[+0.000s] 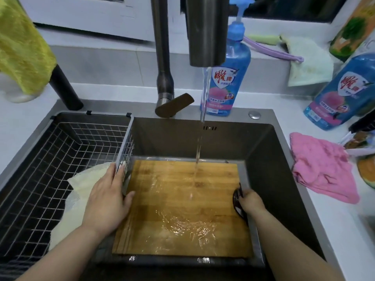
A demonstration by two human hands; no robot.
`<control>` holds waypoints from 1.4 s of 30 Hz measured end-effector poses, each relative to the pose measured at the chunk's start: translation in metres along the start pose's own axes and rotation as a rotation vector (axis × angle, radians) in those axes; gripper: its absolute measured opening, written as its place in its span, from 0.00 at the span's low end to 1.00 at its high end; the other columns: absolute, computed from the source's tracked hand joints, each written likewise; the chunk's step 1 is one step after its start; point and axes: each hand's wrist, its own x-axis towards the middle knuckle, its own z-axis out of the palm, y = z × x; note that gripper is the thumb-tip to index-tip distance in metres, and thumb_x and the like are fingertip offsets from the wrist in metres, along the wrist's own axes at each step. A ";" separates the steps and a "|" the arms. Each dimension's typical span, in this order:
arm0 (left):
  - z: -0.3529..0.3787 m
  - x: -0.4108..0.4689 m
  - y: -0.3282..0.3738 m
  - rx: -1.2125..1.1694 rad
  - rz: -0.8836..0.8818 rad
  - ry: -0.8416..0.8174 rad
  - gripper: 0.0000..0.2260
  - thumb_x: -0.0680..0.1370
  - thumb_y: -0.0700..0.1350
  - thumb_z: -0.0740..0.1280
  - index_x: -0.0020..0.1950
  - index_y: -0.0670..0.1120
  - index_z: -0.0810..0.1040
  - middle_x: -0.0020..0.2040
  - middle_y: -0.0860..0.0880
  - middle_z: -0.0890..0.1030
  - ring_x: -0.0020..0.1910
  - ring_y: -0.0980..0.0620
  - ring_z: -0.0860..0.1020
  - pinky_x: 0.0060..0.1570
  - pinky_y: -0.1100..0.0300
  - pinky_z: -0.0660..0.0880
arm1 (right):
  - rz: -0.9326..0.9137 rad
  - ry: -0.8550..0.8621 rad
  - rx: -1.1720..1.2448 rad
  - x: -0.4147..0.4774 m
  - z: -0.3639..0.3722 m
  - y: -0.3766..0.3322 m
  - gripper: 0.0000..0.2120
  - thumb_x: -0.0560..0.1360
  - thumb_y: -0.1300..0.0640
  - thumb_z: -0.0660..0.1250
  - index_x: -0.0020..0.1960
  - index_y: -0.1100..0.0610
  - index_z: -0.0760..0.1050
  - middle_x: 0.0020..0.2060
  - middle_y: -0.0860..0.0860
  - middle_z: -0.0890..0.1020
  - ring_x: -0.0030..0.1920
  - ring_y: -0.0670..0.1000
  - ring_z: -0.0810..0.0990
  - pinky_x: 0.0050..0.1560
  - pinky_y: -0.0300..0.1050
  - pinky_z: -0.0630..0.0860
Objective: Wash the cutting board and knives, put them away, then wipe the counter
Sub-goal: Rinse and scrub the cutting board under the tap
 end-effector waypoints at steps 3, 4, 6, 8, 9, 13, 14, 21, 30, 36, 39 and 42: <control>0.003 0.001 0.003 0.062 -0.013 -0.009 0.31 0.75 0.47 0.66 0.73 0.41 0.58 0.75 0.41 0.56 0.70 0.42 0.64 0.68 0.49 0.62 | 0.068 -0.017 0.046 0.012 0.006 0.005 0.10 0.78 0.61 0.58 0.56 0.63 0.73 0.55 0.60 0.78 0.57 0.59 0.76 0.49 0.44 0.69; 0.004 0.001 0.002 0.073 -0.018 -0.008 0.30 0.74 0.47 0.67 0.72 0.40 0.60 0.74 0.39 0.57 0.69 0.40 0.65 0.66 0.48 0.64 | 0.090 -0.019 0.057 0.017 0.007 0.006 0.10 0.78 0.62 0.59 0.57 0.64 0.73 0.55 0.61 0.77 0.57 0.59 0.76 0.49 0.44 0.69; 0.007 0.002 0.001 0.080 -0.016 0.005 0.30 0.72 0.44 0.70 0.70 0.38 0.64 0.72 0.37 0.61 0.66 0.37 0.69 0.62 0.44 0.68 | 0.116 -0.033 0.066 0.023 0.008 0.008 0.07 0.77 0.63 0.59 0.54 0.64 0.72 0.52 0.62 0.76 0.53 0.59 0.75 0.46 0.43 0.67; 0.008 0.003 0.000 0.083 -0.019 0.001 0.29 0.71 0.44 0.70 0.69 0.37 0.65 0.72 0.36 0.61 0.65 0.36 0.70 0.60 0.44 0.69 | 0.136 -0.067 0.063 0.025 0.009 0.008 0.05 0.78 0.62 0.60 0.50 0.64 0.70 0.46 0.60 0.73 0.46 0.56 0.73 0.43 0.43 0.66; 0.008 0.003 0.000 0.080 -0.018 0.004 0.29 0.72 0.44 0.70 0.70 0.37 0.65 0.72 0.37 0.61 0.66 0.36 0.69 0.61 0.44 0.69 | 0.148 -0.082 0.064 0.026 0.010 0.008 0.07 0.79 0.60 0.59 0.49 0.64 0.70 0.43 0.59 0.73 0.43 0.55 0.72 0.40 0.43 0.67; 0.007 0.003 0.001 0.065 -0.018 0.013 0.29 0.73 0.46 0.68 0.71 0.39 0.63 0.74 0.39 0.59 0.68 0.39 0.67 0.63 0.46 0.68 | 0.182 -0.106 0.114 0.023 0.010 0.007 0.16 0.80 0.51 0.55 0.48 0.64 0.70 0.31 0.55 0.70 0.31 0.51 0.69 0.29 0.42 0.64; 0.007 0.003 0.001 0.063 -0.019 0.011 0.29 0.73 0.46 0.68 0.71 0.39 0.63 0.74 0.39 0.58 0.68 0.39 0.67 0.63 0.47 0.67 | 0.179 -0.114 0.138 0.023 0.008 0.006 0.15 0.80 0.53 0.55 0.52 0.65 0.71 0.31 0.56 0.69 0.31 0.52 0.68 0.28 0.42 0.63; 0.004 0.002 0.001 0.031 -0.001 -0.016 0.30 0.76 0.50 0.64 0.74 0.42 0.57 0.76 0.42 0.52 0.72 0.43 0.61 0.68 0.51 0.62 | 0.204 -0.342 0.639 -0.003 -0.016 0.002 0.22 0.80 0.45 0.53 0.35 0.59 0.68 0.15 0.50 0.73 0.16 0.46 0.65 0.19 0.37 0.62; -0.001 0.001 -0.002 -0.008 0.022 -0.040 0.31 0.78 0.54 0.59 0.75 0.46 0.49 0.77 0.44 0.46 0.74 0.47 0.55 0.71 0.56 0.56 | 0.021 -0.418 0.595 -0.044 -0.033 -0.021 0.16 0.77 0.54 0.62 0.31 0.58 0.67 0.14 0.47 0.66 0.14 0.42 0.60 0.16 0.32 0.60; -0.002 0.001 -0.005 -0.052 0.041 -0.015 0.28 0.79 0.54 0.56 0.75 0.47 0.50 0.76 0.44 0.47 0.74 0.47 0.54 0.71 0.57 0.54 | -0.087 -0.307 0.676 -0.079 -0.037 -0.051 0.17 0.79 0.51 0.57 0.32 0.54 0.67 0.20 0.47 0.68 0.18 0.43 0.65 0.19 0.32 0.61; -0.002 0.000 -0.007 -0.082 0.048 -0.002 0.27 0.79 0.53 0.56 0.75 0.47 0.51 0.76 0.44 0.48 0.75 0.48 0.54 0.72 0.57 0.54 | -0.093 -0.269 0.752 -0.098 -0.034 -0.056 0.16 0.79 0.53 0.57 0.34 0.54 0.66 0.20 0.46 0.66 0.17 0.43 0.64 0.19 0.33 0.60; -0.003 -0.002 -0.009 -0.121 0.061 0.023 0.26 0.79 0.53 0.56 0.75 0.47 0.53 0.76 0.45 0.50 0.74 0.47 0.54 0.72 0.55 0.52 | -0.106 -0.196 0.768 -0.114 -0.036 -0.052 0.14 0.79 0.54 0.59 0.35 0.55 0.68 0.23 0.49 0.69 0.21 0.45 0.66 0.21 0.35 0.62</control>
